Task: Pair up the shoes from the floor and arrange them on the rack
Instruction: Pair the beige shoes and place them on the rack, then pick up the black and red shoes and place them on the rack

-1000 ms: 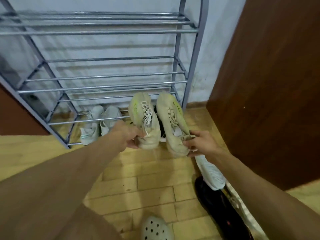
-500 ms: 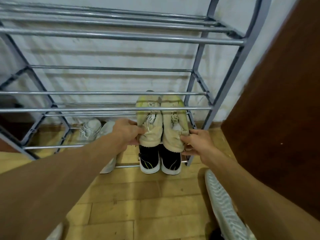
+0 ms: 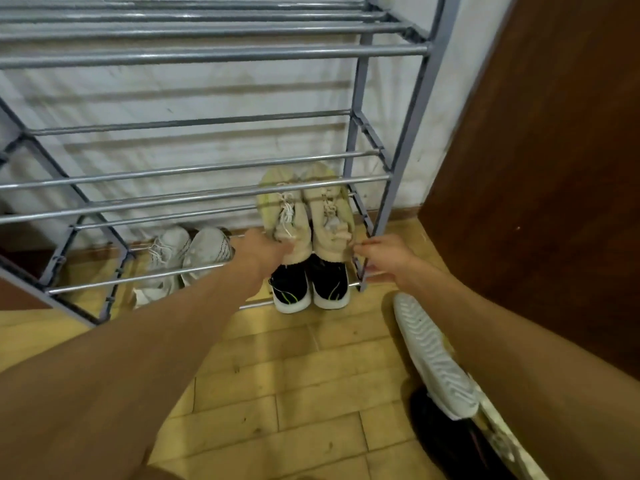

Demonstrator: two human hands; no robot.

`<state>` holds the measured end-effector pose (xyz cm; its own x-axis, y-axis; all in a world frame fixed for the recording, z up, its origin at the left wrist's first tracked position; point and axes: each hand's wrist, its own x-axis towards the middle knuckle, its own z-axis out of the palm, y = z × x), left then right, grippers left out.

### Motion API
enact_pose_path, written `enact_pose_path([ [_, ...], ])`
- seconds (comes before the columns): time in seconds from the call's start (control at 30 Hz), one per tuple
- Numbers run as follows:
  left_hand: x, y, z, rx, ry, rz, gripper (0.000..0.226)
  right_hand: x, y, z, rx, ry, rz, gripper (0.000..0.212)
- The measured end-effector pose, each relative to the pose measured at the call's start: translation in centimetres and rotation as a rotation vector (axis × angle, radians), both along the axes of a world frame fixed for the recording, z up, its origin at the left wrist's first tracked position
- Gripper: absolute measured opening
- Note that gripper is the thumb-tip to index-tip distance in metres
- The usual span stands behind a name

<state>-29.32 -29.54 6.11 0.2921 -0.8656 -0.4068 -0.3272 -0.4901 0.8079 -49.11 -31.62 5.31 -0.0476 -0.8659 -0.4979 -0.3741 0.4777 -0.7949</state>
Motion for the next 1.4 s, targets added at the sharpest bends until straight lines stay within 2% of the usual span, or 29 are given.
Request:
enact_pose_path([
  [0.07, -1.3, 2.4, 1.1, 0.087, -0.015, -0.054, 0.042, -2.0, 2.3, 0.7, 0.010, 0.067, 0.097, 0.027],
  [0.13, -3.5, 5.3, 2.4, 0.146, 0.041, -0.178, 0.028, -4.2, 5.1, 1.3, 0.025, 0.124, 0.185, 0.032],
  [0.23, -7.8, 9.9, 4.3, 0.185, 0.004, -0.421, 0.023, -8.2, 9.7, 1.5, 0.074, 0.175, 0.215, 0.032],
  [0.37, -12.3, 15.6, 6.1, 0.180, -0.026, -0.622, 0.013, -13.8, 16.5, 1.4, 0.138, 0.273, 0.234, 0.034],
  [0.53, -16.7, 22.1, 6.1, 0.095, -0.117, -0.837, 0.032, -18.9, 25.0, -0.1, 0.164, 0.334, 0.172, 0.032],
  [0.83, -19.3, 28.8, 2.1, 0.149, -0.371, -1.183, 0.037, -23.1, 37.9, -5.7, 0.235, 0.408, 0.224, 0.035],
  [0.97, -19.3, 29.8, 0.3, 0.183, -0.304, -1.108, 0.034, -24.5, 39.4, -7.9, 0.237, 0.493, 0.230, 0.073],
  [1.13, -18.1, 30.0, -1.6, 0.322, -0.260, -1.048, 0.032, -24.5, 37.0, -10.3, 0.241, 0.520, 0.135, 0.071],
  [1.27, -18.2, 28.6, -1.9, 0.311, -0.065, -0.905, 0.014, -22.8, 34.7, -13.5, 0.297, 0.485, -0.027, 0.081],
  [1.4, -17.6, 27.5, -2.2, 0.273, -0.053, -0.881, 0.019, -20.4, 33.6, -16.1, 0.390, 0.670, -0.001, 0.092],
])
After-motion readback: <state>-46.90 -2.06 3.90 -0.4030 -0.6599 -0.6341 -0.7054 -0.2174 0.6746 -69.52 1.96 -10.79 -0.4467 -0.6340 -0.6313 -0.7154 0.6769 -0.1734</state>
